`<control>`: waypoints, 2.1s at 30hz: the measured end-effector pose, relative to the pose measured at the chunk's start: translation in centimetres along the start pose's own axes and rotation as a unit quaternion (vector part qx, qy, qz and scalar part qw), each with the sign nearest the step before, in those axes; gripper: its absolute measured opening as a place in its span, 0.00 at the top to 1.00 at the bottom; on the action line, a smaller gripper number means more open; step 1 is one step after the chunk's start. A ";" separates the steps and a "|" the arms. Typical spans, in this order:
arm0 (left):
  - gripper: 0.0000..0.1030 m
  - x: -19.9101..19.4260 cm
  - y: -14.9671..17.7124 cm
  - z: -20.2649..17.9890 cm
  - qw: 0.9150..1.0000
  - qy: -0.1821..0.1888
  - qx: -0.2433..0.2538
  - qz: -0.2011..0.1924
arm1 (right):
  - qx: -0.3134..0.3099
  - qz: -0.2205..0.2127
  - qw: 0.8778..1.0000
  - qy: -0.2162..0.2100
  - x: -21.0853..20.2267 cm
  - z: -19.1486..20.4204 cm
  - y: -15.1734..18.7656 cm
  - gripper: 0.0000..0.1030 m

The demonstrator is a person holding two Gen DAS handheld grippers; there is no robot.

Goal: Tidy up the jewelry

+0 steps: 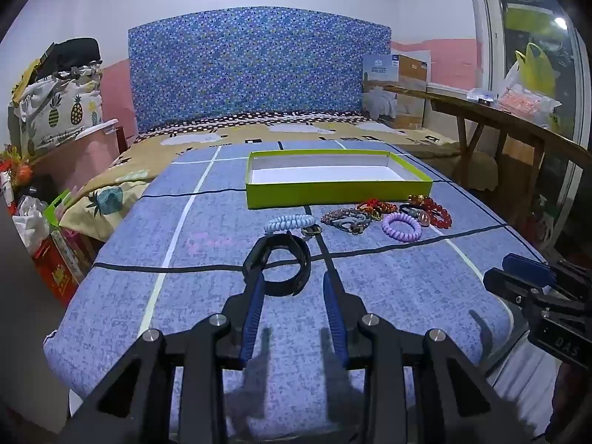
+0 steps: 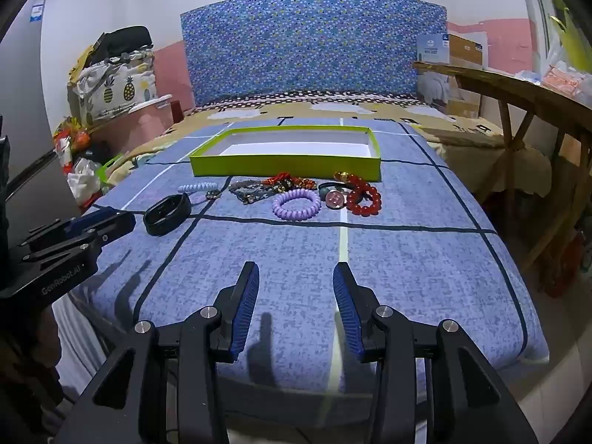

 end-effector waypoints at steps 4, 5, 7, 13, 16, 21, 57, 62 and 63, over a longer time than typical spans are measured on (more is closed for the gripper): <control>0.67 0.0 -0.1 0.0 1.000 0.002 -0.001 -0.004 | 0.000 -0.001 1.000 0.000 0.0 0.0 0.0 0.59; 0.67 0.1 -0.1 0.1 1.000 0.002 -0.003 -0.005 | 0.000 0.000 1.000 0.000 0.0 0.0 0.0 0.59; 0.67 0.2 -0.2 0.1 1.000 0.003 -0.005 -0.004 | 0.000 0.000 1.000 0.001 0.0 0.1 0.0 0.59; 0.67 0.3 0.3 0.0 1.000 0.006 -0.007 0.003 | 0.000 0.000 1.000 0.000 0.0 0.0 0.0 0.59; 0.67 0.4 0.2 0.0 1.000 0.005 -0.008 0.000 | 0.000 0.000 1.000 0.000 0.0 0.1 0.0 0.59; 0.66 0.0 0.0 0.4 1.000 0.005 -0.010 -0.004 | 0.000 0.000 1.000 -0.001 0.0 0.1 0.0 0.59; 0.67 -0.3 -0.2 0.0 1.000 0.007 -0.004 -0.008 | -0.003 -0.001 1.000 0.001 0.0 0.0 -0.4 0.59; 0.67 -0.3 -0.1 -0.2 1.000 0.007 -0.002 -0.009 | -0.003 -0.001 1.000 0.002 0.0 0.0 -0.3 0.59; 0.66 -0.3 -0.1 -0.2 1.000 0.006 -0.003 -0.009 | -0.003 -0.001 1.000 0.002 0.0 0.0 -0.3 0.59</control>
Point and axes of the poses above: each gripper's, at about its wrist camera, not at the fingertips, and x roughly the way its jaws point, z to its left, y to its underside, the point moved 4 cm from there along x, roughly the way its jaws point, and after that the axes turned 11 degrees about -x, right-handed, at the moved point
